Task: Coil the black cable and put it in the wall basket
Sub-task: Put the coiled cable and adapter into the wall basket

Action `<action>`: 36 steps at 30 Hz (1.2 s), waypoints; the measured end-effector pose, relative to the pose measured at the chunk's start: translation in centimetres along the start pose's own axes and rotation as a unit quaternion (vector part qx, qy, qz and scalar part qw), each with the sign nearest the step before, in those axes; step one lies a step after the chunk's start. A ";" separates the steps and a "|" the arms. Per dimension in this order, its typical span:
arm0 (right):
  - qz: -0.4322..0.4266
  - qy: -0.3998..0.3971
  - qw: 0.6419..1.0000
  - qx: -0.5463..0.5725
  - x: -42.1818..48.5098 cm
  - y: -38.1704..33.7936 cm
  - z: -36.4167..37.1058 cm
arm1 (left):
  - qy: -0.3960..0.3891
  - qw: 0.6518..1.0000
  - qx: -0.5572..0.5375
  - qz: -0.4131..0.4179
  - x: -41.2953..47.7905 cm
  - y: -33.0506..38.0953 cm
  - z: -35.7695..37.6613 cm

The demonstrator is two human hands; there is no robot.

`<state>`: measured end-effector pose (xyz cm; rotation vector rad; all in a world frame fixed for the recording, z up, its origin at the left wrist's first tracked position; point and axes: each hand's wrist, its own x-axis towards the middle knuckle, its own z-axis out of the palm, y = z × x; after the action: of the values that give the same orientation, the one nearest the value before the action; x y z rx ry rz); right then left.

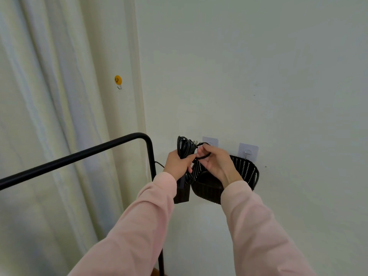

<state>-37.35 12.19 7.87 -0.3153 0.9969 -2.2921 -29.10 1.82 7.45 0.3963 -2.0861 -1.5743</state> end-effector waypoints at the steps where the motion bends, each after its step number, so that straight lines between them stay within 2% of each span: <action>1: -0.014 -0.008 0.999 0.028 -0.2 -0.1 0.2 | 0.000 1.000 -0.001 -0.002 0.0 0.0 0.0; 4: -0.035 -0.027 0.997 0.061 -0.7 -0.3 0.4 | 0.004 1.000 -0.011 -0.006 -0.1 0.0 -0.2; 6: -0.037 -0.019 0.999 0.027 -1.0 -0.3 0.3 | 0.005 1.000 -0.021 -0.008 -0.2 0.0 -0.4; 9: -0.049 0.001 0.991 -0.127 -1.5 -0.3 0.1 | 0.000 1.000 -0.019 -0.001 -0.3 0.1 -0.5; 12: -0.046 -0.013 0.962 -0.270 -2.7 -0.8 1.1 | -0.015 1.000 -0.005 0.000 -0.6 0.4 -0.6; 16: -0.046 -0.035 0.898 -0.435 -3.9 -2.0 3.6 | -0.037 0.999 0.014 0.001 -1.1 0.7 -0.8; 20: -0.111 -0.050 0.786 -0.606 -4.3 -2.0 6.0 | -0.049 0.996 0.075 0.010 -1.3 1.0 -0.4; 21: -0.110 -0.056 0.768 -0.628 -4.4 -2.0 6.3 | -0.050 0.995 0.090 0.008 -1.3 1.0 -0.3; 26: -0.098 -0.028 0.718 -0.689 -4.6 -2.2 6.6 | -0.060 0.990 0.127 0.011 -2.1 1.6 0.0; 30: -0.053 0.018 0.718 -0.693 -4.7 -2.4 6.4 | -0.060 0.993 0.101 0.018 -2.4 1.7 -0.2; 33: 0.011 0.012 0.792 -0.610 -4.4 -2.0 5.8 | -0.067 0.994 0.080 0.019 -2.6 1.8 -0.6; 36: 0.053 -0.005 0.831 -0.553 -4.1 -1.7 5.4 | -0.067 0.995 0.071 0.023 -2.9 1.9 -0.9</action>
<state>-32.56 12.51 12.90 -0.6936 2.1858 -1.3579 -26.08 3.07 8.85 0.2974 -2.3006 -1.4665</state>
